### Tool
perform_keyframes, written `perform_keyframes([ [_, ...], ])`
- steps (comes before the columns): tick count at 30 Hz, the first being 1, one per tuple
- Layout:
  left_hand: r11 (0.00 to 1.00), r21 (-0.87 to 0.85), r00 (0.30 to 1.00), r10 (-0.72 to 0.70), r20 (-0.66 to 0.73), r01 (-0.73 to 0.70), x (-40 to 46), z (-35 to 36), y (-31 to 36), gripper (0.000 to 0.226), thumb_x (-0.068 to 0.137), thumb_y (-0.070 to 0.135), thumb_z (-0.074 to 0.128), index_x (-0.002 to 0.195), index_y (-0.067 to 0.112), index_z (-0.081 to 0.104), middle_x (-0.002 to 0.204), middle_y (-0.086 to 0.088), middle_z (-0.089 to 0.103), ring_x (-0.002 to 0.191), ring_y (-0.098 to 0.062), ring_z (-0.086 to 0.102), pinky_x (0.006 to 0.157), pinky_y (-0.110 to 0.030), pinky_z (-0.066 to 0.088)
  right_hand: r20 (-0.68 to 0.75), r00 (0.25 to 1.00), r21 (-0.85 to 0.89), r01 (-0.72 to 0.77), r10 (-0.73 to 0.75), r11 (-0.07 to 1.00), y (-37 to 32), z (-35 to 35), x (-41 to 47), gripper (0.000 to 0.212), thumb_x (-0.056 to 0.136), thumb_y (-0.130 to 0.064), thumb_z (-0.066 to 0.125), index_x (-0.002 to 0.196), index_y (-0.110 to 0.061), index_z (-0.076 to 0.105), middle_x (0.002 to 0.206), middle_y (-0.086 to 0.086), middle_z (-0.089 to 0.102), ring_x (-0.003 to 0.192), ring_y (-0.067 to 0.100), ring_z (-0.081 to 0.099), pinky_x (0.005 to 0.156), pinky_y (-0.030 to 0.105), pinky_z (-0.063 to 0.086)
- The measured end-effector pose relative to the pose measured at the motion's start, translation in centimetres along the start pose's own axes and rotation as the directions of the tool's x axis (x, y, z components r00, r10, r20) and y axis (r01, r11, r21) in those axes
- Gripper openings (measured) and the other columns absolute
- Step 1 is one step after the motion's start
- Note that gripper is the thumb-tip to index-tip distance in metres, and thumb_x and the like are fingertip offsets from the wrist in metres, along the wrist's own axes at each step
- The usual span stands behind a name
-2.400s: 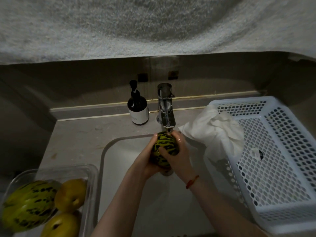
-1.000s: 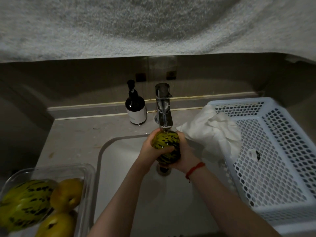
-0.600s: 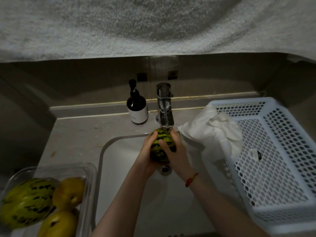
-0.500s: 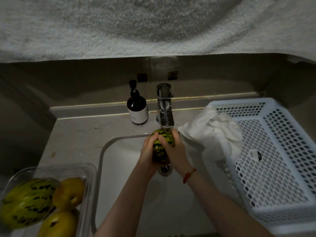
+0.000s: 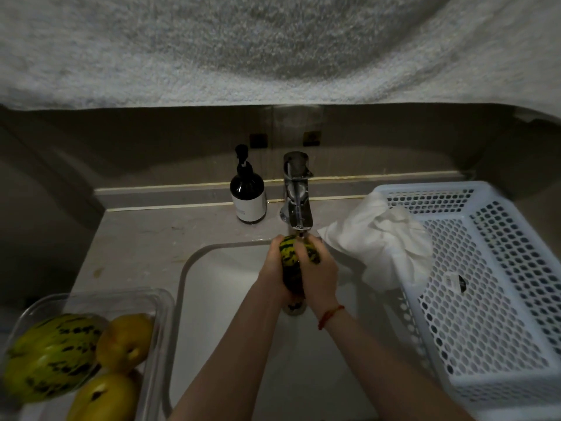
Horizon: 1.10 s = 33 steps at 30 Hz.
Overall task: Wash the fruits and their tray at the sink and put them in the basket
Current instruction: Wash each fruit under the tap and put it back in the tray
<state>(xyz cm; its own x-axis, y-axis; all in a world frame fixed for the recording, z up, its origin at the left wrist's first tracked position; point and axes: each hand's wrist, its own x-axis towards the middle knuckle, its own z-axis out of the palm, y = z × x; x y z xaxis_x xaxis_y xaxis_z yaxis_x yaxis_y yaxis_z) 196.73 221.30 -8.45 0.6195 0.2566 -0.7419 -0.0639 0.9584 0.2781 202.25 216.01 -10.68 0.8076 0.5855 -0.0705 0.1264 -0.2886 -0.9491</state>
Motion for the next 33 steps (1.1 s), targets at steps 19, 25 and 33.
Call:
perform_keyframes([
  [19,0.989,0.105,0.992,-0.092,-0.087,0.101,0.4,-3.7,0.3,0.066,0.082,0.062,0.046,0.110,0.005,0.066,0.111,-0.020,0.064,0.109,-0.036,0.056,0.096,-0.042,0.043,0.114,0.934,0.246,-0.358,0.339,0.901,-0.8,-0.4,1.0,0.026,0.090,-0.007,0.050,0.067,-0.003,0.063,0.067,0.004,0.057,0.074,0.023,0.052,0.074,0.035,0.044],
  [25,0.976,0.204,0.995,0.091,-0.040,-0.081,0.2,-2.6,0.9,0.059,0.083,0.060,0.054,0.119,0.014,0.062,0.115,-0.018,0.067,0.100,-0.035,0.066,0.082,-0.049,0.054,0.017,0.895,0.296,-0.430,0.446,0.853,-0.8,0.9,1.0,0.025,0.094,-0.014,0.043,0.086,-0.007,0.066,0.084,0.009,0.062,0.084,0.023,0.056,0.075,0.033,0.047],
  [33,0.956,0.286,0.978,0.119,-0.173,-0.065,0.9,-0.8,1.0,0.065,0.069,0.047,0.069,0.123,0.013,0.059,0.123,-0.017,0.060,0.107,-0.034,0.061,0.073,-0.044,0.053,0.066,0.993,-0.165,0.112,-0.103,0.980,-3.7,-4.1,0.2,0.038,0.098,-0.025,0.043,0.078,-0.003,0.067,0.070,0.013,0.065,0.066,0.026,0.061,0.052,0.019,0.033],
])
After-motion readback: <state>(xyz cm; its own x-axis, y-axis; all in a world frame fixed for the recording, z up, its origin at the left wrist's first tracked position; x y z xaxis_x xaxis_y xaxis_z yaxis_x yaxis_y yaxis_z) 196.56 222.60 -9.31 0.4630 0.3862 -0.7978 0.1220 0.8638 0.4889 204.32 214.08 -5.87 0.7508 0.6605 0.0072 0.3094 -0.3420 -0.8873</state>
